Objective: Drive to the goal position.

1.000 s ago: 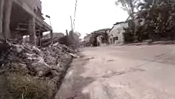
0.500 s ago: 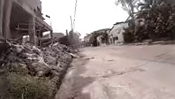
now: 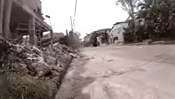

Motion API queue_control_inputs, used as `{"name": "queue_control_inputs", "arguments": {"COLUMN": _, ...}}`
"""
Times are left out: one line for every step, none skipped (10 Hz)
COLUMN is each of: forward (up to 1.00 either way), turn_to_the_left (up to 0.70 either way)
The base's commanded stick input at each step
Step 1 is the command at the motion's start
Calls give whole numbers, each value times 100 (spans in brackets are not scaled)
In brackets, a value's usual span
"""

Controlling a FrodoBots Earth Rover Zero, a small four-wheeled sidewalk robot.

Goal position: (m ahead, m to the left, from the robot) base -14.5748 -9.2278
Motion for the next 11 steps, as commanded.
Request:
{"name": "queue_control_inputs", "arguments": {"forward": 5, "turn_to_the_left": 0}}
{"name": "queue_control_inputs", "arguments": {"forward": 4, "turn_to_the_left": 0}}
{"name": "queue_control_inputs", "arguments": {"forward": 5, "turn_to_the_left": 0}}
{"name": "queue_control_inputs", "arguments": {"forward": 5, "turn_to_the_left": 0}}
{"name": "queue_control_inputs", "arguments": {"forward": 5, "turn_to_the_left": 0}}
{"name": "queue_control_inputs", "arguments": {"forward": 4, "turn_to_the_left": 0}}
{"name": "queue_control_inputs", "arguments": {"forward": 4, "turn_to_the_left": 0}}
{"name": "queue_control_inputs", "arguments": {"forward": 4, "turn_to_the_left": 0}}
{"name": "queue_control_inputs", "arguments": {"forward": 4, "turn_to_the_left": 0}}
{"name": "queue_control_inputs", "arguments": {"forward": 4, "turn_to_the_left": 0}}
{"name": "queue_control_inputs", "arguments": {"forward": 5, "turn_to_the_left": 0}}
